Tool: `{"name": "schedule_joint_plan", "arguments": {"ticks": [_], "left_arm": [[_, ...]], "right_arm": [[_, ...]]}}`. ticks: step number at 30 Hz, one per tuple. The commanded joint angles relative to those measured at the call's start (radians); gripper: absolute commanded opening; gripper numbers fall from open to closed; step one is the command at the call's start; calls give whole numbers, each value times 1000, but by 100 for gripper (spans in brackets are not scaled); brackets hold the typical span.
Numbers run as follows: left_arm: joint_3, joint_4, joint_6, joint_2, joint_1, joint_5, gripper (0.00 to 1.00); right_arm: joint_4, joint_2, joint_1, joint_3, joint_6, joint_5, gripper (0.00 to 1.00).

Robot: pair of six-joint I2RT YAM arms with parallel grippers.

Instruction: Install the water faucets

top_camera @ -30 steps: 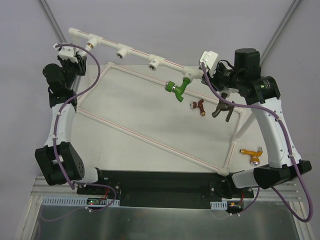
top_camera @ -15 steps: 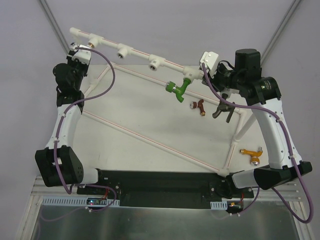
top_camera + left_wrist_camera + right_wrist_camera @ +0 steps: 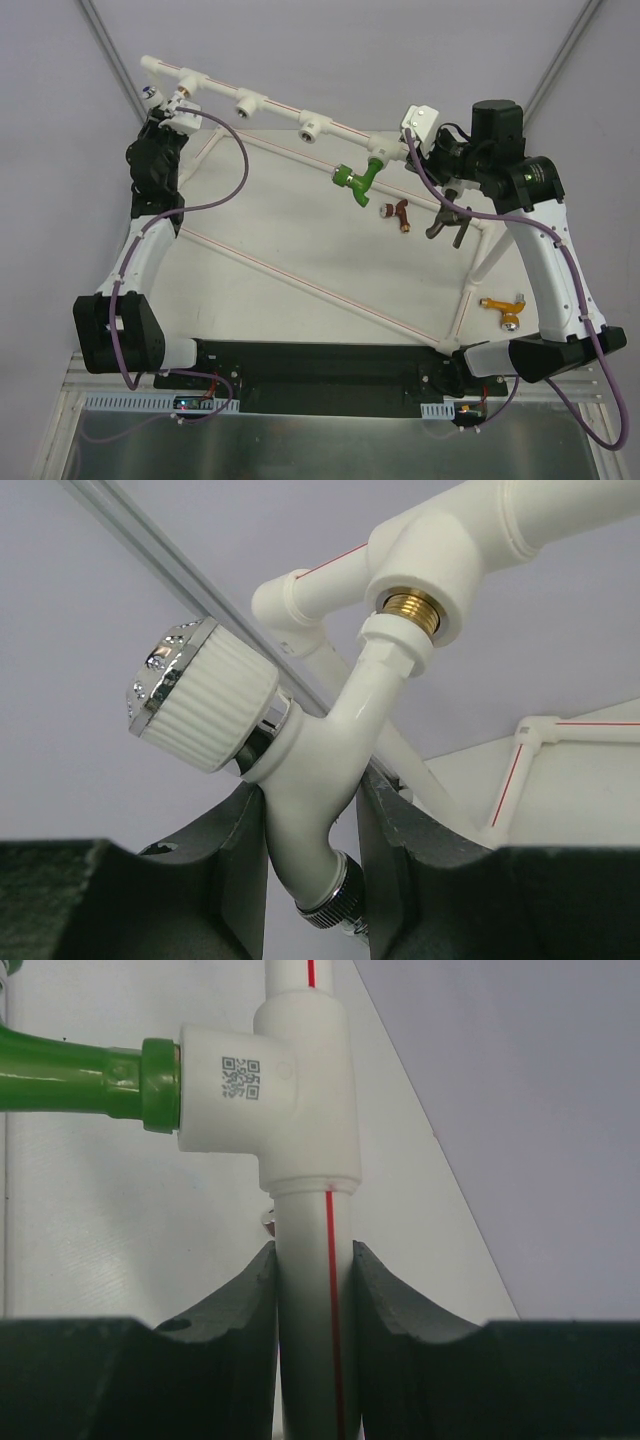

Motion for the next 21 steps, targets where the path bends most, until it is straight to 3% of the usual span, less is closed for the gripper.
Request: {"name": "schedule_joint_plan", "arguments": {"ticks": [1, 2, 5, 21], "left_arm": [[-68, -33, 185, 14, -105, 171, 0], [-71, -27, 183, 14, -105, 170, 1], [-69, -13, 150, 8, -105, 165, 19], [-63, 52, -163, -38, -56, 191, 63]], "right_arm": [[33, -30, 26, 1, 25, -47, 2], [33, -31, 26, 1, 25, -47, 2], [35, -31, 28, -1, 23, -47, 2], [35, -33, 28, -10, 20, -33, 2]]}}
